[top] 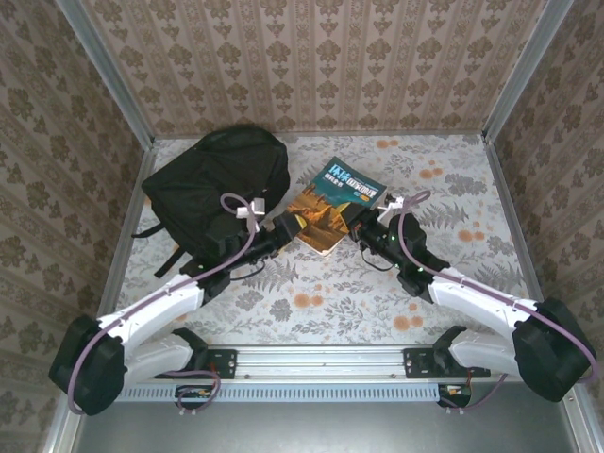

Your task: Pack the student bag

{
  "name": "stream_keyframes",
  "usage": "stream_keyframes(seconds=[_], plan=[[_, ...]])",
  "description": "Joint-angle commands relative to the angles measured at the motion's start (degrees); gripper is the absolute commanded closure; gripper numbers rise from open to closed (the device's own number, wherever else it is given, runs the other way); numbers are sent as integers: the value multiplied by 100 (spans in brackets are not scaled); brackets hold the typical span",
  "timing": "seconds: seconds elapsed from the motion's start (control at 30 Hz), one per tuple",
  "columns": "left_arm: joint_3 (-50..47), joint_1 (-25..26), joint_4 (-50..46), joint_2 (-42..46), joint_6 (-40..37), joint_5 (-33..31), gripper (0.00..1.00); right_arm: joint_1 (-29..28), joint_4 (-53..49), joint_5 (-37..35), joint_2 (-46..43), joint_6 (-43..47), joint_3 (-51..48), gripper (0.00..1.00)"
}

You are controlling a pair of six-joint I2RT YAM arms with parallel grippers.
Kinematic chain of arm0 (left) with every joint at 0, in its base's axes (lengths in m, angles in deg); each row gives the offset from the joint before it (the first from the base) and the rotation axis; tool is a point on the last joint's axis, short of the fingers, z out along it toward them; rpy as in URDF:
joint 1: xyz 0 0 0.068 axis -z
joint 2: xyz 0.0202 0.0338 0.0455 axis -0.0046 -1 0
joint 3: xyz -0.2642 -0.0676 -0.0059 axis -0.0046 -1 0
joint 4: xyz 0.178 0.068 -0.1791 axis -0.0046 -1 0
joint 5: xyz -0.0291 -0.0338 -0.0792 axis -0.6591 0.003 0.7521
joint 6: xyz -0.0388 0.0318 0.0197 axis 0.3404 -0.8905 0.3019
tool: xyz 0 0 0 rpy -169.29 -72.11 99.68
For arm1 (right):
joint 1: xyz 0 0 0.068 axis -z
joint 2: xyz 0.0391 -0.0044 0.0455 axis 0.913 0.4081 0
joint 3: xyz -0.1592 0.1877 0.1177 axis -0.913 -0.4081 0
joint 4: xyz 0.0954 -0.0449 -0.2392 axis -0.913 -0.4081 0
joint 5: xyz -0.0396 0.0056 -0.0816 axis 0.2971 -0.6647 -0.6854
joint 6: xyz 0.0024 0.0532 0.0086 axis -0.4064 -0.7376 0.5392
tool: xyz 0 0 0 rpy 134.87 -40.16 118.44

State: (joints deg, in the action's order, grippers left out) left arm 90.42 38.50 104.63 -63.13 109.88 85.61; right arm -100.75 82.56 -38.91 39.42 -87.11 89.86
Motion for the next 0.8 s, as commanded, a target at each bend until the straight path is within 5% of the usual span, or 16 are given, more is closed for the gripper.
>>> stream_keyframes(seconds=[0.0,0.2,0.4,0.6,0.67,0.77], plan=[[83,147,1221,-327,380,-350,18,-100,853,-203,12,-338,72,100],[22,417,2670,-939,864,-589,48,-225,825,-485,-64,-285,57,100],[110,530,2748,-1043,764,-576,76,-300,552,-787,-256,-110,-91,100],[80,540,1932,-485,212,-828,91,-323,-599,-1152,-655,245,12,97],[294,561,1378,-382,-264,-758,99,-362,-1212,-1221,-618,515,234,88],[658,322,628,-231,-836,-418,100,-352,-1482,-1420,-644,663,194,59]])
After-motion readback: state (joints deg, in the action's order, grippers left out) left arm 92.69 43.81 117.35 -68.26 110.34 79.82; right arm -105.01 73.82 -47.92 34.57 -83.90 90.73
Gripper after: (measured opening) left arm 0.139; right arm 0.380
